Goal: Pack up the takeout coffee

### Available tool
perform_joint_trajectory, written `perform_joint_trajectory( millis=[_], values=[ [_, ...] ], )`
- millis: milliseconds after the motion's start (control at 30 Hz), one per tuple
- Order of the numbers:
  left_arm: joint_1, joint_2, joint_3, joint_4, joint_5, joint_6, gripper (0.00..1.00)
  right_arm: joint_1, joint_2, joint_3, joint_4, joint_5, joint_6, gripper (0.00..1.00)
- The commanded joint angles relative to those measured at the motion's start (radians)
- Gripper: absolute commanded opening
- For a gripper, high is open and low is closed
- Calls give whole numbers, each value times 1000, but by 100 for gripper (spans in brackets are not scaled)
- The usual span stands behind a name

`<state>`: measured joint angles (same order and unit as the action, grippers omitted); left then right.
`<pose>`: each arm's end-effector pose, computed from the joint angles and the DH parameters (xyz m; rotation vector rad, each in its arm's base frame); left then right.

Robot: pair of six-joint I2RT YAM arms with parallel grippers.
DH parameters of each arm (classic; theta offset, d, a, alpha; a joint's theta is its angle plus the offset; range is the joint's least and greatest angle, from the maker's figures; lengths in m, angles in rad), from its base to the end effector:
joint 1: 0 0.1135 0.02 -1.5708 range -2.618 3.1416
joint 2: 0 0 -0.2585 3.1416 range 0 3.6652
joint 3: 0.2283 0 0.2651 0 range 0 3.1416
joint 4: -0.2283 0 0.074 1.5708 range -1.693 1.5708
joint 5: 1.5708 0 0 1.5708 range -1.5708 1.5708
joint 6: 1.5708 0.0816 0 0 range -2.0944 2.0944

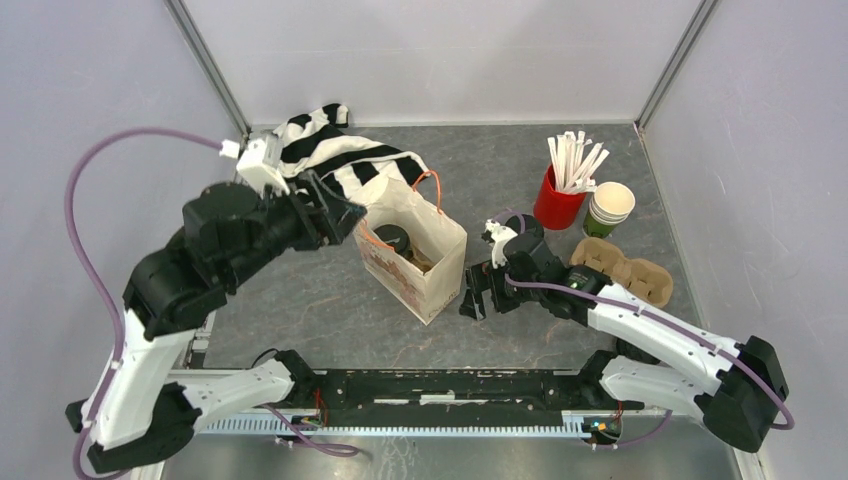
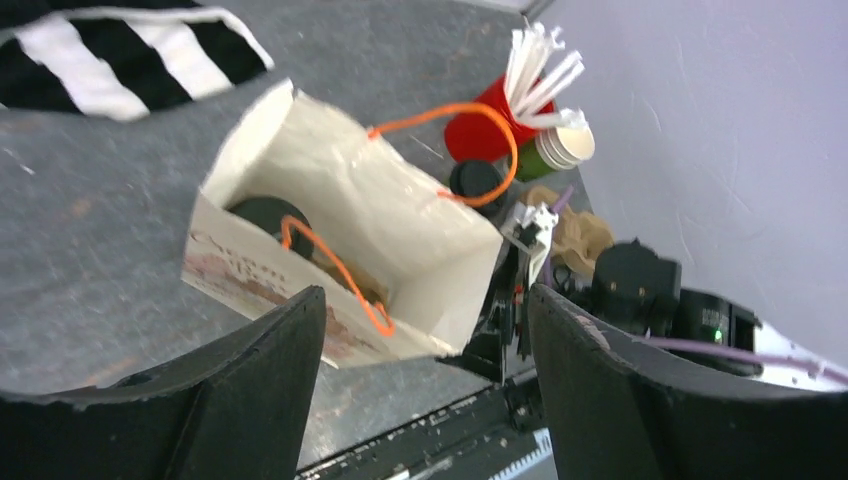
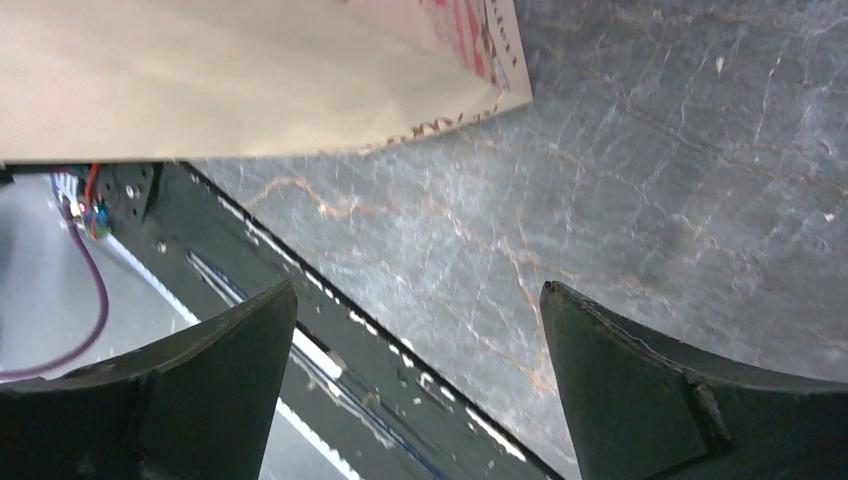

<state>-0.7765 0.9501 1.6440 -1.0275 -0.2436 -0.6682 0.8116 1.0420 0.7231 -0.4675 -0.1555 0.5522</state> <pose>0.1383 -0.1083 0.4849 -0.0644 1.9643 -0.7416 0.1717 0.1993 0.2033 -0.4044 2.4760 0.8054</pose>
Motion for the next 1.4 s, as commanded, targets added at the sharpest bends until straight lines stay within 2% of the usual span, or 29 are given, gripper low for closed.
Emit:
perform_joint_trajectory(
  millis=[0, 100, 300, 400, 533, 633, 800, 933, 1033, 1167, 1367],
  values=[
    [-3, 156, 217, -100, -102, 138, 81, 4, 15, -15, 249, 136, 85, 98],
    [-2, 248, 327, -139, -121, 131, 82, -3, 44, 9, 241, 242, 63, 98],
    [40, 344, 402, -176, -86, 75, 83, -52, 96, 33, 273, 239, 17, 98],
    [136, 381, 415, -223, -22, 88, 82, -102, 127, 73, 245, 225, -4, 98],
    [366, 391, 351, -237, 106, 165, 82, -151, 165, 137, 216, 208, -91, 98],
    [432, 416, 303, -236, 157, 204, 81, -170, 209, 234, 97, 207, -176, 98],
    [456, 392, 163, -108, 272, 168, 80, -179, 172, 388, -160, 325, -321, 98],
    [459, 354, 54, -34, 313, 140, 80, -210, 192, 489, -397, 465, -343, 98],
    [459, 342, 36, -20, 313, 133, 79, -248, 207, 513, -439, 481, -352, 98],
    [461, 329, 16, -3, 327, 125, 79, -332, 293, 568, -449, 395, -360, 98],
    [461, 307, -15, 13, 349, 111, 79, -379, 401, 621, -431, 300, -368, 98]
  ],
)
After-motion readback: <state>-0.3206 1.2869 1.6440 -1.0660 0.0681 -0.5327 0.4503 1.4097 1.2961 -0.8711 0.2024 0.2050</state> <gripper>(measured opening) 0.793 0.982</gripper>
